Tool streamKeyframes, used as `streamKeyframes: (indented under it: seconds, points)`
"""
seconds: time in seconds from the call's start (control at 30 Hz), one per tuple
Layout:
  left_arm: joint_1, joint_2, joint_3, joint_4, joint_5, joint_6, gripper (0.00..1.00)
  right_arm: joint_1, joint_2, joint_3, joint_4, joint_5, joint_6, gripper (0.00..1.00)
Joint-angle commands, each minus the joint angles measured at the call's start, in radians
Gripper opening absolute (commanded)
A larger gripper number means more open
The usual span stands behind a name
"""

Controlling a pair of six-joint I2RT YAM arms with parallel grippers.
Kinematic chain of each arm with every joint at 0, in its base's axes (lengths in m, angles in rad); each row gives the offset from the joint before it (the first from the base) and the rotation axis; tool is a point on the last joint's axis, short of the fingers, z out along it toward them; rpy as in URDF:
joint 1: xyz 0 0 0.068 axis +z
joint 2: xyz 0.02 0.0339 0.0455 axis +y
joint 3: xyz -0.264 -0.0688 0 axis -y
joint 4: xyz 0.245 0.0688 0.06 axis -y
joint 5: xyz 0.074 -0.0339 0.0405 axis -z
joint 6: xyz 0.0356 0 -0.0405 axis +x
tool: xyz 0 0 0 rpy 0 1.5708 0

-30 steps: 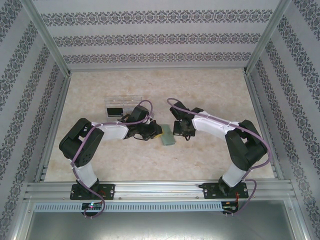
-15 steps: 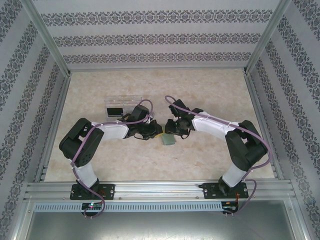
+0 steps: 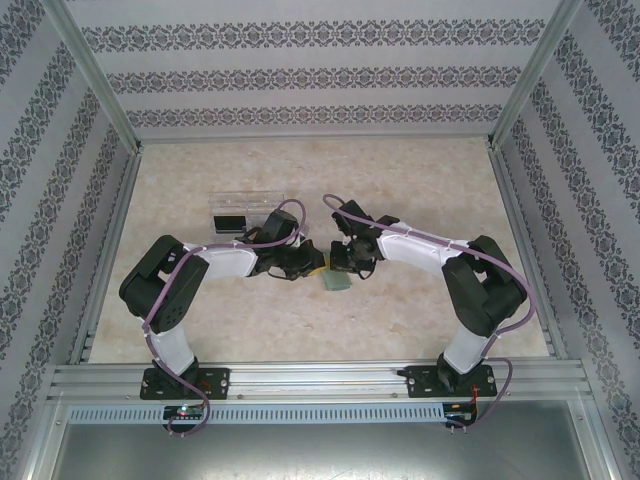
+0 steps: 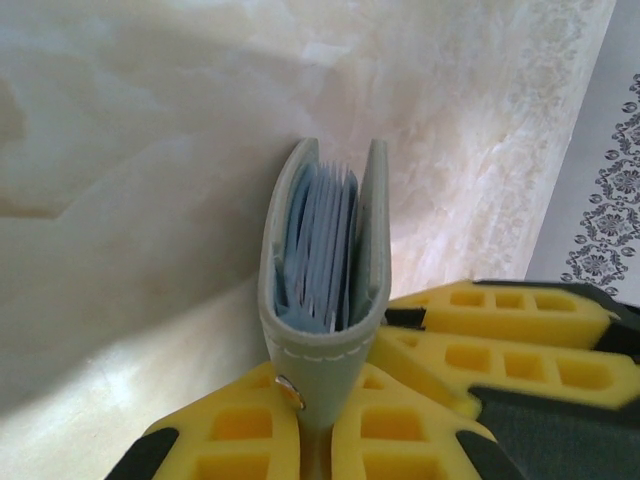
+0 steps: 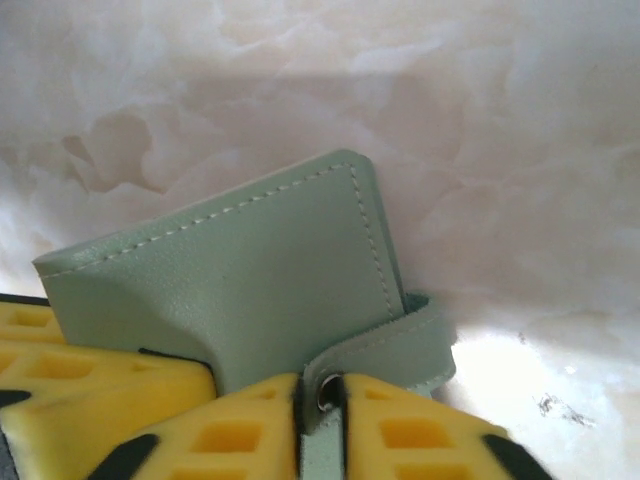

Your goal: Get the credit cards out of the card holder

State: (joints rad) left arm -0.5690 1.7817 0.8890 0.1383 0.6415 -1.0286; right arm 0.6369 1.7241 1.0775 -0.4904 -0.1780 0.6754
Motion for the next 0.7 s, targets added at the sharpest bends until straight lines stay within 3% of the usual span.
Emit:
streamKeyframes:
  seconds: [0.0,0.03,0.23,0.67]
  points:
    - [0.006,0.004,0.009,-0.022,-0.016,0.007,0.00,0.009,0.017,0.016,-0.115,0.121,-0.004,0.05]
    - [0.007,0.000,0.007,-0.028,-0.024,0.006,0.00,0.008,0.018,0.017,-0.137,0.157,0.005,0.00]
    - [0.007,-0.008,-0.004,-0.067,-0.067,0.007,0.00,0.006,0.030,0.012,-0.235,0.310,0.072,0.00]
    - [0.009,-0.007,-0.011,-0.059,-0.069,-0.003,0.00,-0.008,0.024,0.018,-0.275,0.376,0.111,0.00]
